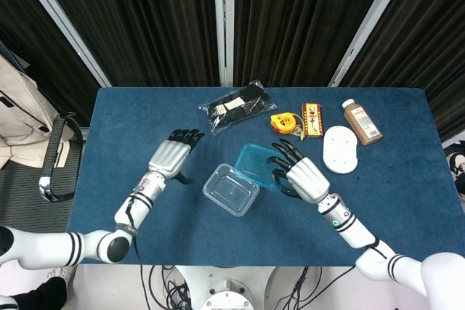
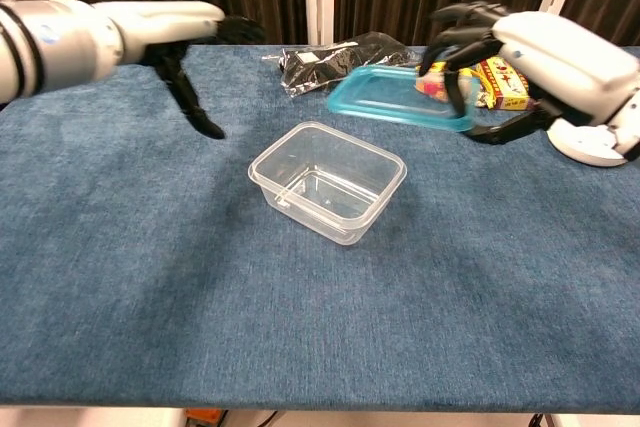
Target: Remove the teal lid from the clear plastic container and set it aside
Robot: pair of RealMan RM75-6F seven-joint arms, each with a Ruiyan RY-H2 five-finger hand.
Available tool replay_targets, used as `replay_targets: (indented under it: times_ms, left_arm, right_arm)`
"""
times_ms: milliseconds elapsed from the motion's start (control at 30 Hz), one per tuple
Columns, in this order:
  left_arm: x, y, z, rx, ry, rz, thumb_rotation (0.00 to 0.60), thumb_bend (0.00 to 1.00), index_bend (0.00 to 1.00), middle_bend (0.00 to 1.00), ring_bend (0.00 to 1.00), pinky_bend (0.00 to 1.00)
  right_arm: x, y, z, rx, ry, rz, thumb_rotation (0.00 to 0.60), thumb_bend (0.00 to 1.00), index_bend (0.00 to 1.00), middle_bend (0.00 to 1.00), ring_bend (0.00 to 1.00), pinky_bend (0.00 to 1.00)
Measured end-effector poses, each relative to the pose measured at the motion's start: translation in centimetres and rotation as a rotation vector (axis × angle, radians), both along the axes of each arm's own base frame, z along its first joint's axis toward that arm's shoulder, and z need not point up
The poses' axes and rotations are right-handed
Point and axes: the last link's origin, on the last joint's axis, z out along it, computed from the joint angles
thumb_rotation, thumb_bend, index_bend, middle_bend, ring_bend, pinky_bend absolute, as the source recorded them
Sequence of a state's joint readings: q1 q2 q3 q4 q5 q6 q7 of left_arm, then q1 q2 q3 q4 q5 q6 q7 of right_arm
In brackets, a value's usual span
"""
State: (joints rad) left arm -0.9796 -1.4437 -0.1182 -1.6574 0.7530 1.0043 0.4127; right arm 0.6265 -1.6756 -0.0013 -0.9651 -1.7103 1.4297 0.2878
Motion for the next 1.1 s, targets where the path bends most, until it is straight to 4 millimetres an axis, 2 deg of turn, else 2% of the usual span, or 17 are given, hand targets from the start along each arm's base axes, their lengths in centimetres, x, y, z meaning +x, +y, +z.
replay_targets:
  times_ms: [67,133,233,300,367,400,533,667,800,900,967,1100]
  left_arm:
    - [-1.1,0.1,0.8,0.025,-0.004,0.017,0.6,0.0,0.02,0.0,0.0,0.02]
    - [-2.0,0.0,1.5,0.05,-0.009,0.028,0.6,0.0,0.02,0.0,0.0,0.02]
    - [-3.6,-0.1,2.5,0.096,-0.017,0.039,0.6,0.0,0.02,0.0,0.0,0.02]
    - [-5.0,-0.3,3.2,0.127,-0.022,0.048,0.6,0.0,0.02,0.0,0.0,0.02]
    - [-6.4,-0.5,3.8,0.153,-0.029,0.065,0.6,0.0,0.02,0.0,0.0,0.02]
    - [-7.1,-0.7,4.0,0.161,-0.03,0.073,0.6,0.0,0.02,0.0,0.0,0.02]
    - [-9.4,-1.4,5.0,0.191,-0.033,0.104,0.6,0.0,0.02,0.0,0.0,0.02]
    - [-12.0,-2.4,6.6,0.237,-0.027,0.142,0.6,0.0,0.02,0.0,0.0,0.02]
    - [-14.6,-3.4,9.0,0.304,-0.009,0.176,0.6,0.0,0.04,0.0,0.0,0.02]
    - [-16.3,-4.6,11.0,0.367,-0.001,0.192,0.6,0.0,0.08,0.04,0.0,0.02]
    - [-17.3,-5.6,12.4,0.417,0.008,0.194,0.6,0.0,0.1,0.06,0.0,0.02]
    - [-18.8,-8.0,14.9,0.5,0.033,0.179,0.6,0.0,0.1,0.06,0.0,0.02]
  right_arm:
    - [-1.0,0.0,0.6,-0.012,0.011,-0.034,0.6,0.93,0.71,0.28,0.07,0.0]
    - [-2.0,0.0,0.9,-0.014,0.029,-0.077,0.6,0.84,0.66,0.26,0.06,0.0]
    - [-3.6,-0.1,1.0,-0.005,0.068,-0.149,0.6,0.52,0.47,0.18,0.02,0.0]
    - [-4.5,-0.1,1.0,0.008,0.099,-0.203,0.6,0.26,0.21,0.07,0.0,0.0]
    - [-5.2,-0.1,0.9,0.025,0.126,-0.249,0.6,0.1,0.03,0.01,0.0,0.0]
    - [-5.4,0.0,0.8,0.038,0.143,-0.273,0.6,0.06,0.0,0.0,0.0,0.0]
    - [-5.6,0.6,1.1,0.068,0.175,-0.321,0.6,0.03,0.0,0.0,0.0,0.0]
    - [-5.9,1.5,2.8,0.064,0.197,-0.345,0.6,0.03,0.0,0.0,0.0,0.0]
    - [-6.8,2.8,5.9,0.036,0.198,-0.374,0.6,0.06,0.0,0.0,0.0,0.0]
    - [-7.5,4.0,8.3,-0.028,0.161,-0.4,0.6,0.19,0.02,0.03,0.0,0.05]
    - [-7.9,5.0,9.9,-0.076,0.13,-0.42,0.6,0.23,0.05,0.07,0.01,0.08]
    - [-9.6,8.3,14.3,-0.194,0.062,-0.486,0.6,0.24,0.08,0.12,0.02,0.09]
